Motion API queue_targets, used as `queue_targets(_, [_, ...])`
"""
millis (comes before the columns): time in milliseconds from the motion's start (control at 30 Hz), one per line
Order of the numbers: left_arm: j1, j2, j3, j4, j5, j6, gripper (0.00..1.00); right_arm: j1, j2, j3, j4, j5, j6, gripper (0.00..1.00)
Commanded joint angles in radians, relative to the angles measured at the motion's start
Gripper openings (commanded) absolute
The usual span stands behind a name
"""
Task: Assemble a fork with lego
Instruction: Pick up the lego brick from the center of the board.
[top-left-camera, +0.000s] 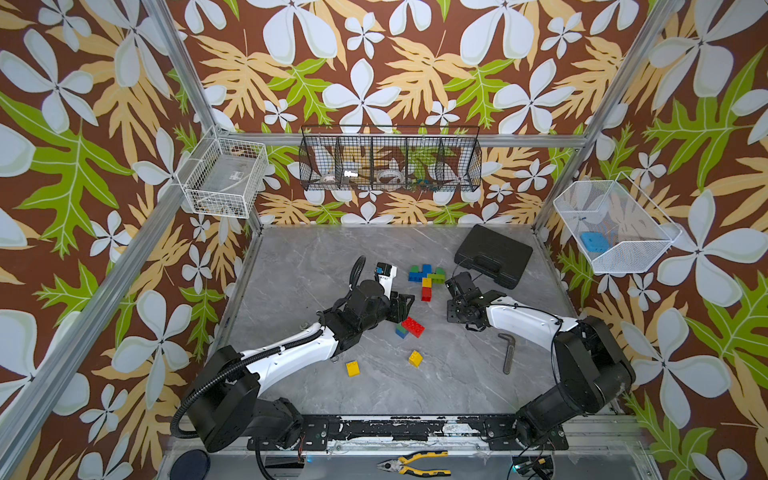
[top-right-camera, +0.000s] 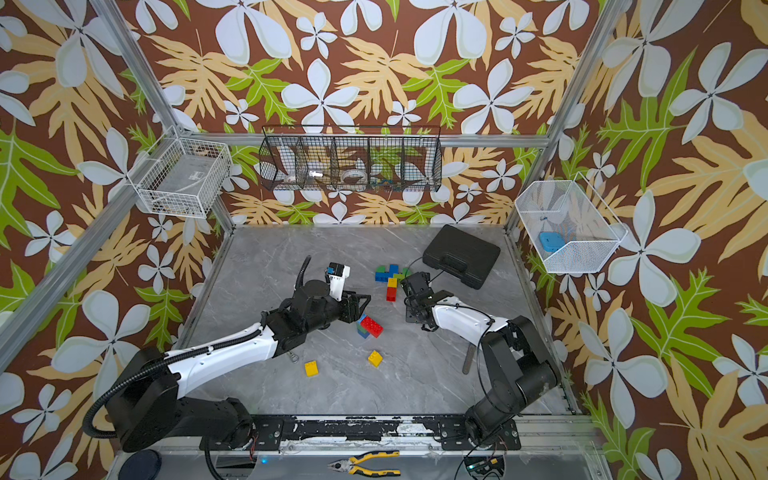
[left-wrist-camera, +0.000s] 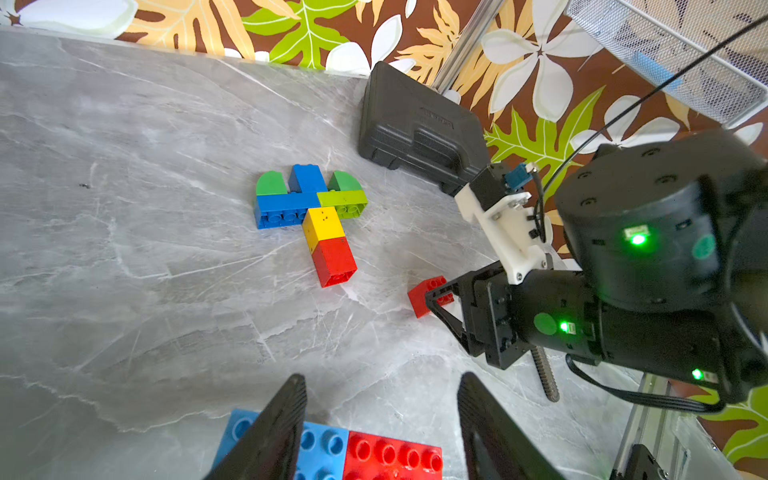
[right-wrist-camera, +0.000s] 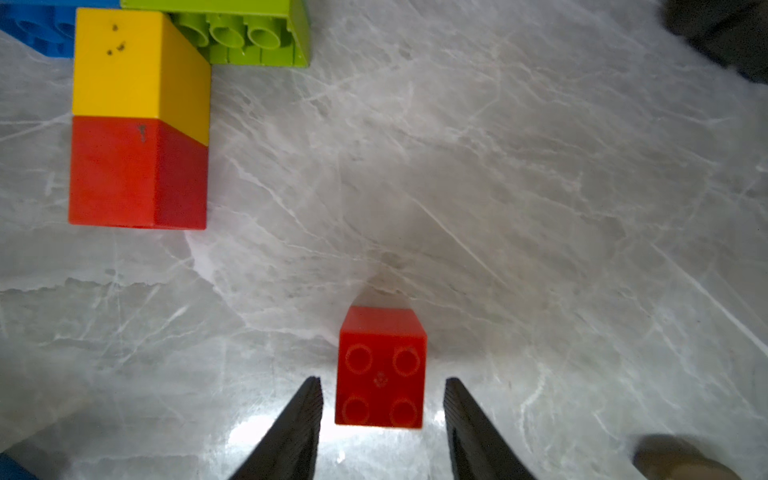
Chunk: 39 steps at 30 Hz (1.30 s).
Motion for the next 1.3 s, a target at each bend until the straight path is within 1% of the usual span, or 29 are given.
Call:
queue_targets(0, [-0.001,0.005,0.008,-0.004,-0.012,0.019,0.61,-0.003,0.005,-0.005,0.048,-0.007,0.027,0.50])
queue_targets(200, [-0.002,0.016,0.014,-0.004,-0.007,0.017,0.61,-0.009,0.020,-0.004,0.064,-0.009,0.063,0.47])
queue_targets(533, [-0.002,0.024,0.016,-0.004,0.001,0.017,0.60,-0.031,0.029,-0.021,0.080,-0.023,0.086,0.42])
queue_targets(833, [-0.002,0.025,0.017,-0.005,0.002,0.012,0.60,-0.035,0.044,-0.014,0.087,-0.032,0.088,0.37])
queue_targets(933, [-0.002,0.025,0.021,-0.021,-0.016,0.015,0.60,-0.034,0.033,-0.012,0.072,-0.028,0.083,0.36])
queue_targets(1000, [-0.001,0.016,0.032,-0.055,-0.063,0.023,0.60,-0.034,0.010,-0.006,0.054,-0.024,0.068,0.34])
queue_targets(1067, [0.000,-0.004,0.034,-0.080,-0.117,0.038,0.60,-0.034,-0.040,-0.015,0.061,-0.024,0.045,0.29])
queue_targets(1133, [0.003,-0.029,0.033,-0.096,-0.144,0.051,0.61,-0.033,-0.103,-0.025,0.076,-0.028,0.017,0.25])
queue_targets(1200, [0.013,-0.059,0.020,-0.101,-0.150,0.052,0.61,-0.025,-0.166,-0.025,0.097,-0.058,-0.045,0.24])
queue_targets(1267, [0.039,-0.098,-0.013,-0.083,-0.132,0.034,0.61,0.012,-0.219,-0.004,0.115,-0.105,-0.156,0.24])
